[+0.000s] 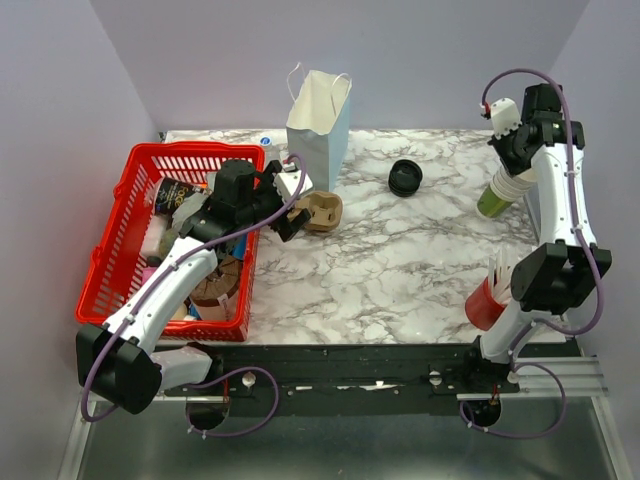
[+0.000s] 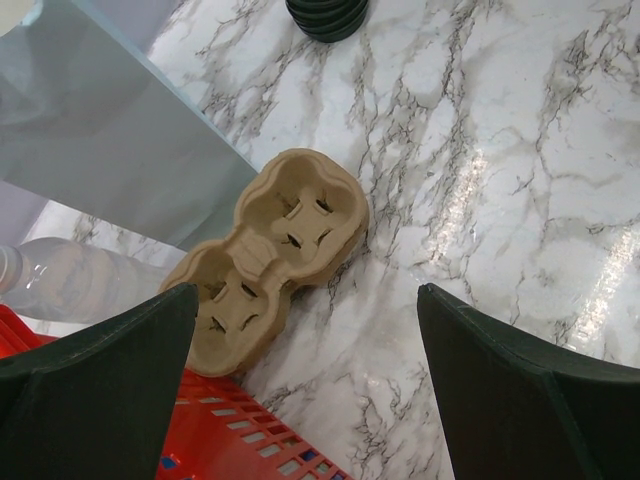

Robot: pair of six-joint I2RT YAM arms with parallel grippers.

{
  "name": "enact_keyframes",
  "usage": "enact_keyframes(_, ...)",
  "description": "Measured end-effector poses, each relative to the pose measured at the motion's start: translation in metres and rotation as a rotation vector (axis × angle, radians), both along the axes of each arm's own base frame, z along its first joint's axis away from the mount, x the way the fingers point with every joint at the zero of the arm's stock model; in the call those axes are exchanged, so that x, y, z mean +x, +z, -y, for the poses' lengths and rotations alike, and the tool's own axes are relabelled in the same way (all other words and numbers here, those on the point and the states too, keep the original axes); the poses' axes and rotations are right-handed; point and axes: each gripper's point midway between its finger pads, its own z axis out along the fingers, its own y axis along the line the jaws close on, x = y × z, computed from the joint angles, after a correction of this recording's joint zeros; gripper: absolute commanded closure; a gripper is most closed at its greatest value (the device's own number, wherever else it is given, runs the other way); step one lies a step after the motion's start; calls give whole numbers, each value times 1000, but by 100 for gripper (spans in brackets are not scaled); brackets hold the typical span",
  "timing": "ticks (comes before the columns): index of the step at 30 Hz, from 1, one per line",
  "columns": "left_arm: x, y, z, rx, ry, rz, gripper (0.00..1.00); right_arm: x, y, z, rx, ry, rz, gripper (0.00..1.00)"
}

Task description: Pack the takeout coffee

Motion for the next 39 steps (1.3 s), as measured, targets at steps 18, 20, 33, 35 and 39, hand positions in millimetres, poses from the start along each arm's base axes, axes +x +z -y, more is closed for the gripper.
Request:
enact_keyframes(18,-2,-1,6,-6,-14,-1,1,-14,-7,0,-4,11,-73,100)
enact_keyframes(20,-3,-3,7,-6,-15,-6,1,-11,-4,5,-46,2,-57,99)
enact_keyframes(33,-4,-9,8,-6,-17,-14,1,-5,19,21,-72,-36,17,99)
enact_keyframes(35,-5,-9,9,-8,-20,-12,1,-4,18,24,-80,-42,16,99)
enact_keyframes(39,-5,-7,11,-12,-23,-9,1,-6,13,30,-95,-53,-19,99)
